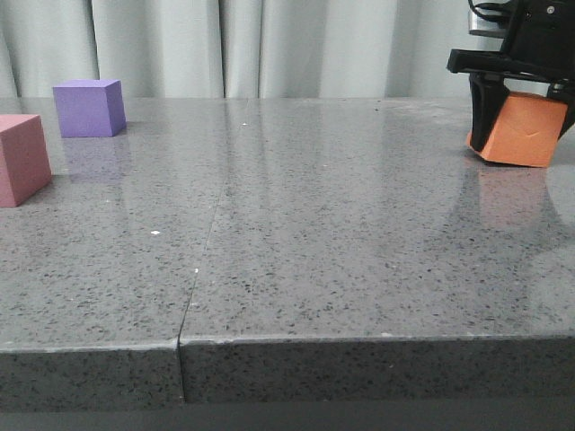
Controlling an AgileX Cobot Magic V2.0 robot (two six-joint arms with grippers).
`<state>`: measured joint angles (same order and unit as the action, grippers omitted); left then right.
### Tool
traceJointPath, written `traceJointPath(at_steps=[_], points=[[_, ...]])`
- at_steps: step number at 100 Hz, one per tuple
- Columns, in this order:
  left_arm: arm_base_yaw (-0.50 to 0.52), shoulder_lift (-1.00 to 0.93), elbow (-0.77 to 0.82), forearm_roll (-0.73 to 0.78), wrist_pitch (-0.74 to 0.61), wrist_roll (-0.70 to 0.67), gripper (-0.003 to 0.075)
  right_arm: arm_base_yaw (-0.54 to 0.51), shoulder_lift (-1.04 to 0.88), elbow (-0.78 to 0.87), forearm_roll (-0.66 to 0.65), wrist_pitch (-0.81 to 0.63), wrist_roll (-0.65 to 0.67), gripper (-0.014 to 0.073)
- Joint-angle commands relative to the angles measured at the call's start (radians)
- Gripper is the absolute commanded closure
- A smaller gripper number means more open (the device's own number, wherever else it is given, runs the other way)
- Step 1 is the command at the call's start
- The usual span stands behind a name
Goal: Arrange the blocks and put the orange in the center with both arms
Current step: 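Lift the orange cube and carry it toward the table's middle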
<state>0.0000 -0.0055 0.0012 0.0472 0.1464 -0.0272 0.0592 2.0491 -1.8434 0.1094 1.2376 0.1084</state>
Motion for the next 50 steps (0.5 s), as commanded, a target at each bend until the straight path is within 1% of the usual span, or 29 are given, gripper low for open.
traceJointPath(at_steps=[1, 12, 25, 50], points=[[0.001, -0.031, 0.039, -0.01, -0.081, -0.004, 0.0741, -0.002, -0.06, -0.031, -0.006, 0.029, -0.007, 0.0305], [0.001, -0.031, 0.039, -0.01, -0.081, -0.004, 0.0741, -0.002, -0.063, -0.046, -0.004, 0.063, -0.002, 0.0305], [0.001, -0.031, 0.039, -0.01, -0.081, -0.004, 0.0741, 0.015, -0.063, -0.109, -0.003, 0.095, 0.005, 0.0305], [0.001, -0.031, 0.039, -0.01, -0.081, -0.004, 0.0741, 0.114, -0.064, -0.207, -0.018, 0.095, 0.095, 0.0305]])
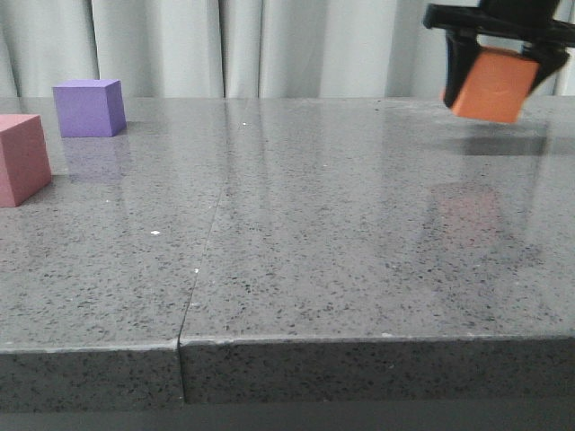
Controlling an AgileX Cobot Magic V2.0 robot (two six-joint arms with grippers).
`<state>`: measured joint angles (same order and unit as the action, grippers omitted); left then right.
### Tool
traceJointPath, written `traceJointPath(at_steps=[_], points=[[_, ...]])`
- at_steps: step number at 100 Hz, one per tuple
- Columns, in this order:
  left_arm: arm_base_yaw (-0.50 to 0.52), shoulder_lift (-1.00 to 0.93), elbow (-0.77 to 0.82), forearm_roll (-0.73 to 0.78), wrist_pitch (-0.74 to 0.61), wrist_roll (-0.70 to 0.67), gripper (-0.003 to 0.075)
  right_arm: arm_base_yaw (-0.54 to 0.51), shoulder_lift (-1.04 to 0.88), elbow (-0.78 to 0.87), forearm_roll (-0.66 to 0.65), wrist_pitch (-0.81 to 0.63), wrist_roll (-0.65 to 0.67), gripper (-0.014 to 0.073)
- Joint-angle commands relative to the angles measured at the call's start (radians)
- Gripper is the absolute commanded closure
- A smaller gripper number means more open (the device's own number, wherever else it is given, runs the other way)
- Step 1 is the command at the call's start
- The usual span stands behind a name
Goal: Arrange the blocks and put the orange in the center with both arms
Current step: 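Lift the orange cube and carry it toward the table's middle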
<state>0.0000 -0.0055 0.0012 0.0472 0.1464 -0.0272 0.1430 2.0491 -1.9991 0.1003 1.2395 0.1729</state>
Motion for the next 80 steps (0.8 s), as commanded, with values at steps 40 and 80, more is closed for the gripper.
traceJointPath(at_steps=[40, 80], points=[[0.001, -0.031, 0.039, -0.01, -0.081, -0.004, 0.0741, 0.227, -0.031, -0.114, -0.011, 0.093, 0.178, 0.0305], [0.001, -0.031, 0.039, -0.01, -0.081, -0.004, 0.0741, 0.333, 0.141, -0.323, 0.013, 0.092, 0.276, 0.0305]])
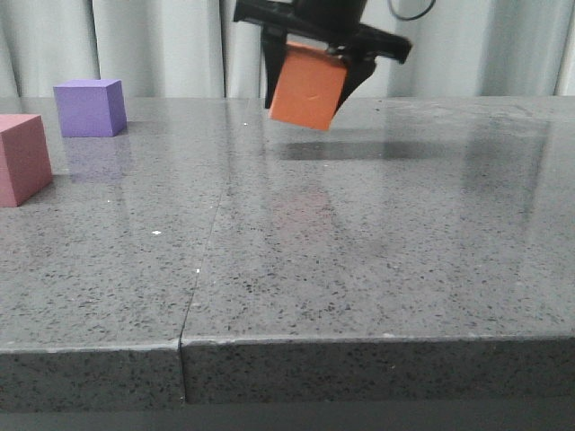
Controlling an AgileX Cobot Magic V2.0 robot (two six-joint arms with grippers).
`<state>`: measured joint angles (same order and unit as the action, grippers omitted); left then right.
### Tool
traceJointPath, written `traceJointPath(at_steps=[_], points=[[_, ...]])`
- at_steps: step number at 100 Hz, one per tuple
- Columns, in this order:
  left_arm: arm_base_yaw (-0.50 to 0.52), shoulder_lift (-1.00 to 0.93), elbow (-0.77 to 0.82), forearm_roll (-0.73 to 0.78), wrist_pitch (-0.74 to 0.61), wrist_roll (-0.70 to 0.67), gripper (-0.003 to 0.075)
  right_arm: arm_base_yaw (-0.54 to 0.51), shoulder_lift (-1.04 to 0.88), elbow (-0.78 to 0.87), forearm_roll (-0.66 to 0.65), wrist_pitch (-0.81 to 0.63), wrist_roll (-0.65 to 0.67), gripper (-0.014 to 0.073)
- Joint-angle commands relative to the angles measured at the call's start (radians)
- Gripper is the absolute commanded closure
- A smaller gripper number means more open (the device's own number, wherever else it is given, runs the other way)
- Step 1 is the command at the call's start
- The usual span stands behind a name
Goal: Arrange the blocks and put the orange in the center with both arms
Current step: 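Lift the orange cube and carry it toward the table's middle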
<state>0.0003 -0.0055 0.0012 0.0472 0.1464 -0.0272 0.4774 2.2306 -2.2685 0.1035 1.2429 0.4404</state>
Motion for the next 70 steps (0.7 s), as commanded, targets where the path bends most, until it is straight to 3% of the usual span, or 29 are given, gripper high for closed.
traceJointPath(at_steps=[1, 37, 44, 57, 70], points=[[0.0, -0.031, 0.039, -0.01, -0.081, -0.004, 0.0741, -0.001, -0.039, -0.054, 0.012, 0.089, 0.009, 0.0305], [0.0, -0.031, 0.039, -0.01, -0.081, -0.004, 0.0741, 0.0, -0.008, -0.054, 0.043, 0.09, -0.041, 0.0298], [0.0, -0.031, 0.039, -0.01, -0.081, -0.004, 0.0741, 0.001, -0.008, -0.054, 0.054, 0.09, -0.061, 0.0243], [0.0, -0.031, 0.039, -0.01, -0.081, -0.004, 0.0741, 0.0, -0.008, -0.054, 0.061, 0.09, -0.061, 0.0048], [0.0, -0.031, 0.039, -0.01, -0.081, -0.004, 0.0741, 0.0, -0.008, -0.054, 0.061, 0.09, -0.06, -0.0007]])
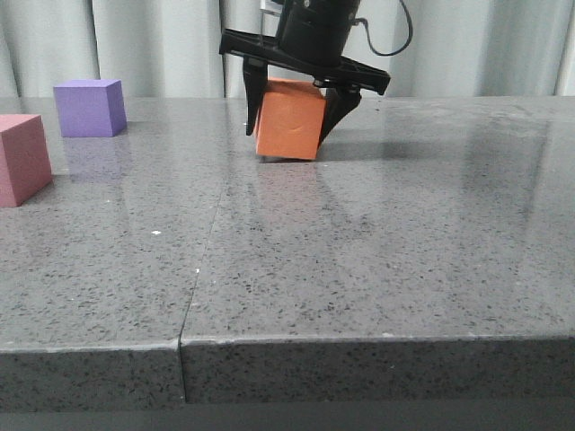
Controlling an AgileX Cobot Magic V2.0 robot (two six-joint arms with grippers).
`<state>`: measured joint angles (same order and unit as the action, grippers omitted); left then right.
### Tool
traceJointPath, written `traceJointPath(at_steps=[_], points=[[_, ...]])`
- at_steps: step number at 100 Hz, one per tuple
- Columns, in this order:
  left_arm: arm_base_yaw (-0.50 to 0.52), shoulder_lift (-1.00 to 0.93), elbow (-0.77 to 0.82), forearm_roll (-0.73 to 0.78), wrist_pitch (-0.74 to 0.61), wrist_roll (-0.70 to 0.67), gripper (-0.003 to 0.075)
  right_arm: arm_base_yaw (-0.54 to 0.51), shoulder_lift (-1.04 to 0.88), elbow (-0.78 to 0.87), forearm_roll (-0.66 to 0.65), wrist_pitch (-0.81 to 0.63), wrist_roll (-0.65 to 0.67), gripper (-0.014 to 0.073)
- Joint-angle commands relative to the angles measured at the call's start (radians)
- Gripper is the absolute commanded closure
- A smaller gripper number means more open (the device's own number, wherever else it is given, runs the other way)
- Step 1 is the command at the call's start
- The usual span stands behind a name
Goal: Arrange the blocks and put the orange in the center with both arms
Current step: 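Lift the orange cube and carry it toward the table's middle, then open the right gripper and raise it off the orange cube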
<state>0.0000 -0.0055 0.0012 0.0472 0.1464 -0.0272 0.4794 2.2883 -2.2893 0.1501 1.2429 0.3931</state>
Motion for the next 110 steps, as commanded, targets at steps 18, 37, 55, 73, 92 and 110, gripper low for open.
traceJointPath(at_steps=[18, 37, 55, 73, 92, 110], points=[[0.001, -0.031, 0.039, -0.01, -0.081, -0.004, 0.0741, -0.002, -0.068, -0.033, 0.03, 0.09, -0.013, -0.0007], [0.001, -0.031, 0.039, -0.01, -0.081, -0.004, 0.0741, -0.002, -0.091, -0.034, 0.031, 0.09, -0.012, -0.0007], [0.001, -0.031, 0.039, -0.01, -0.081, -0.004, 0.0741, -0.002, -0.126, -0.035, 0.022, 0.09, -0.012, -0.0007], [0.001, -0.031, 0.039, -0.01, -0.081, -0.004, 0.0741, -0.002, -0.179, -0.035, -0.008, 0.09, -0.012, 0.0003], [0.001, -0.031, 0.039, -0.01, -0.081, -0.004, 0.0741, -0.002, -0.243, -0.035, -0.043, 0.09, -0.012, 0.0006], [0.001, -0.029, 0.039, -0.01, -0.081, -0.004, 0.0741, -0.002, -0.301, -0.032, -0.059, 0.091, -0.013, 0.023]])
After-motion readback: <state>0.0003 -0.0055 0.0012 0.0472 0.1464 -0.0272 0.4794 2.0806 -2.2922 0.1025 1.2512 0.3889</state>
